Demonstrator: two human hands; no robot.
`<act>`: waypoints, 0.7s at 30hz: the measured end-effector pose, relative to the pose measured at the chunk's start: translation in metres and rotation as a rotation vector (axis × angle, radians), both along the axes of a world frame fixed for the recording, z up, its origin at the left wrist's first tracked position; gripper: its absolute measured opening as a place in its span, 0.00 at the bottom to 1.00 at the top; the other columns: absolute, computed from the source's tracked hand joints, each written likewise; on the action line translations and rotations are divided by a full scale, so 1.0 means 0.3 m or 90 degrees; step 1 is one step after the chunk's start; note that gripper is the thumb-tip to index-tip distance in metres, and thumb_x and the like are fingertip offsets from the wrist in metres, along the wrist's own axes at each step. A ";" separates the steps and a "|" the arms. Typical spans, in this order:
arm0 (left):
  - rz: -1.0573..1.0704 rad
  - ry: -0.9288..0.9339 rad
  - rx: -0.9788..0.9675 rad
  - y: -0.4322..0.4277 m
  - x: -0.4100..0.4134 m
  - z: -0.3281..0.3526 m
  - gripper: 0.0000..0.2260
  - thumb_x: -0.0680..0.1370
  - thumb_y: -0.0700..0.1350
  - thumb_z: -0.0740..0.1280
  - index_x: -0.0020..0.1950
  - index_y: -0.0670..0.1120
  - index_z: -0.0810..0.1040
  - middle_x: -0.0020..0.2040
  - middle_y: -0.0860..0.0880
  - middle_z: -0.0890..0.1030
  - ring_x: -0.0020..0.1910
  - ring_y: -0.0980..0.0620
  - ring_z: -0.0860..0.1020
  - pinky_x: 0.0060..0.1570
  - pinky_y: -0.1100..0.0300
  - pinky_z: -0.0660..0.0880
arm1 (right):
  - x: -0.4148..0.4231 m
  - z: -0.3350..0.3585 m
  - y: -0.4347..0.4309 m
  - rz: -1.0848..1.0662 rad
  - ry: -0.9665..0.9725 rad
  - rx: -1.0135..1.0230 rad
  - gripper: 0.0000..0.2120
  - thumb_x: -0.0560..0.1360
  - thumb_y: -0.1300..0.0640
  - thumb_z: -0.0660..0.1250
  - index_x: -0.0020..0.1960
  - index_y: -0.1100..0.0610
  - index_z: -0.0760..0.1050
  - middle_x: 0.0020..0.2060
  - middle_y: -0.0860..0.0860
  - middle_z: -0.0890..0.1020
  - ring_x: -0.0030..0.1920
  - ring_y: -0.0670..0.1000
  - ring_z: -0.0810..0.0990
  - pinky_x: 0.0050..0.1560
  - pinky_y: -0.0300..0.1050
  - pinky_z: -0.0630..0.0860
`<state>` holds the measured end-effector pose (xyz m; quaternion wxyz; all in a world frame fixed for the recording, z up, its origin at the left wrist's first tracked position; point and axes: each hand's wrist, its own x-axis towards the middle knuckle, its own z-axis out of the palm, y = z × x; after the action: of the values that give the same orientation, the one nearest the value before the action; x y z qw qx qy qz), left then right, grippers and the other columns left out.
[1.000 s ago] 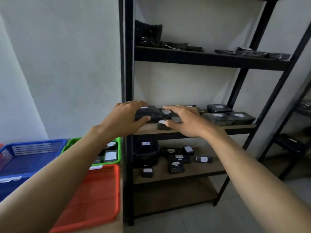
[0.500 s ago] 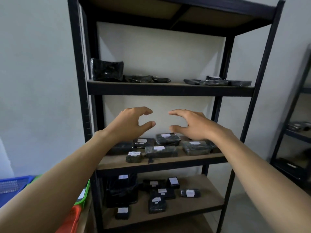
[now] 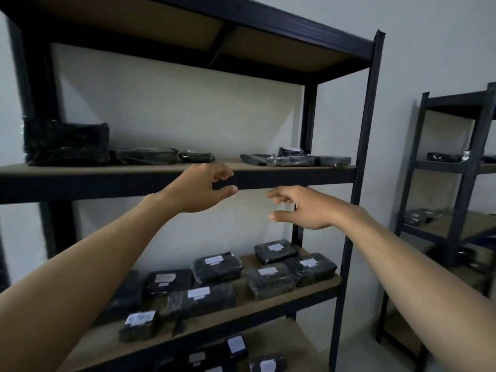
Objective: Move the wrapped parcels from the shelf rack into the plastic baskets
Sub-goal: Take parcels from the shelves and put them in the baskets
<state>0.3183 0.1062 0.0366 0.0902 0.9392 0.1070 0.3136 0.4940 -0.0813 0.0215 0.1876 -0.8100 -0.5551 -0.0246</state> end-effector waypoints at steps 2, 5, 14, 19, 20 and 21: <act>-0.012 -0.007 -0.010 0.017 0.084 0.021 0.19 0.76 0.56 0.68 0.63 0.48 0.76 0.57 0.52 0.80 0.54 0.57 0.77 0.54 0.64 0.71 | 0.083 0.032 -0.005 -0.011 -0.009 0.006 0.28 0.75 0.39 0.67 0.72 0.43 0.65 0.66 0.45 0.74 0.66 0.46 0.72 0.65 0.50 0.71; -0.009 -0.029 -0.009 0.021 0.210 0.051 0.17 0.76 0.56 0.68 0.61 0.48 0.77 0.55 0.52 0.81 0.52 0.56 0.77 0.54 0.61 0.73 | 0.204 0.080 -0.006 -0.020 -0.011 0.025 0.26 0.76 0.42 0.66 0.72 0.45 0.66 0.66 0.46 0.75 0.64 0.47 0.74 0.64 0.49 0.73; 0.153 0.031 0.016 0.017 0.584 0.127 0.23 0.77 0.64 0.60 0.61 0.48 0.76 0.57 0.49 0.78 0.57 0.47 0.75 0.62 0.45 0.69 | 0.594 0.210 0.097 -0.058 -0.104 0.124 0.20 0.81 0.50 0.60 0.72 0.47 0.66 0.70 0.49 0.71 0.70 0.53 0.69 0.71 0.58 0.63; 0.237 0.088 0.025 0.022 0.695 0.134 0.28 0.77 0.66 0.55 0.69 0.49 0.70 0.64 0.49 0.75 0.64 0.47 0.71 0.65 0.44 0.59 | 0.749 0.247 0.168 -0.105 -0.181 0.001 0.20 0.82 0.47 0.52 0.73 0.47 0.64 0.71 0.53 0.70 0.72 0.57 0.64 0.71 0.56 0.53; 0.251 0.090 0.024 0.024 0.703 0.131 0.28 0.77 0.67 0.54 0.69 0.49 0.70 0.65 0.49 0.75 0.64 0.47 0.71 0.65 0.44 0.58 | 0.770 0.247 0.184 -0.103 -0.188 -0.029 0.20 0.82 0.46 0.50 0.72 0.47 0.66 0.70 0.54 0.70 0.73 0.57 0.63 0.72 0.57 0.49; 0.262 0.094 0.025 0.026 0.708 0.128 0.29 0.77 0.67 0.53 0.68 0.50 0.70 0.65 0.50 0.75 0.64 0.47 0.71 0.65 0.44 0.58 | 0.785 0.246 0.198 -0.094 -0.195 -0.054 0.20 0.82 0.45 0.50 0.70 0.46 0.68 0.70 0.53 0.71 0.73 0.56 0.62 0.72 0.58 0.46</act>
<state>0.5306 0.1139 0.0751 -0.0019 0.9194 0.2969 0.2579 0.7296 -0.0220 0.0951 0.0646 -0.8423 -0.5171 -0.1381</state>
